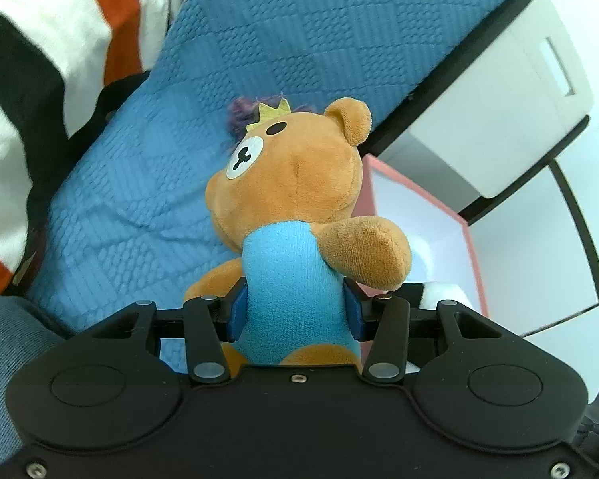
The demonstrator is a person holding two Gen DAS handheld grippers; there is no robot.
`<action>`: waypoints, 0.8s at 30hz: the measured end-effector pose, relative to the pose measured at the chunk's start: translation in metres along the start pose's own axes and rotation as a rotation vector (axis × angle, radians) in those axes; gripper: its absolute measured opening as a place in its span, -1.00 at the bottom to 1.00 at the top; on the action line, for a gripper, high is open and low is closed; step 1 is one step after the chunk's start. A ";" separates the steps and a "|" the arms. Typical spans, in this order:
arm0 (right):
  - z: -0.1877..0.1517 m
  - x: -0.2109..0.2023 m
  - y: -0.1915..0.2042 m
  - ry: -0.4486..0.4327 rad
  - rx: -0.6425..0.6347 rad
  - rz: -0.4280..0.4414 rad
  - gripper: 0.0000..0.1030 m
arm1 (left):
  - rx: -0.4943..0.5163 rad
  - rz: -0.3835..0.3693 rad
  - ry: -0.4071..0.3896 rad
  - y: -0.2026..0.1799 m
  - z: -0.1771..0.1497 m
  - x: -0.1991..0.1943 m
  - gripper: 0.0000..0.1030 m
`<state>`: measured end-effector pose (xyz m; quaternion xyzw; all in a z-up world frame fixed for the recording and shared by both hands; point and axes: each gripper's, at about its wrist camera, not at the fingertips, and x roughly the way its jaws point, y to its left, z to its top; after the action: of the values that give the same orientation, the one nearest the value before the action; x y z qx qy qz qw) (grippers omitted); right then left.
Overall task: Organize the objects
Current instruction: 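Carry the teddy bear with left tool while right tool carries the panda over the box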
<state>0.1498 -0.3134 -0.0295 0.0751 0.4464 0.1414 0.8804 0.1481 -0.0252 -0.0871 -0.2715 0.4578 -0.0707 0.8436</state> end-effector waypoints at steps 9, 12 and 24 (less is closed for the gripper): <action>0.018 -0.023 -0.014 -0.048 -0.002 0.030 0.08 | 0.033 -0.031 -0.032 -0.042 0.011 -0.010 -0.12; 0.028 -0.032 -0.022 -0.065 -0.004 0.037 0.08 | 0.049 -0.041 -0.041 -0.059 0.015 -0.010 -0.12; 0.058 -0.064 -0.070 -0.152 0.021 0.027 0.08 | 0.131 -0.097 -0.085 -0.144 0.036 0.004 -0.12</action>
<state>0.1734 -0.4000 0.0353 0.1009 0.3788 0.1427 0.9088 0.1985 -0.1343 0.0007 -0.2404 0.4023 -0.1295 0.8738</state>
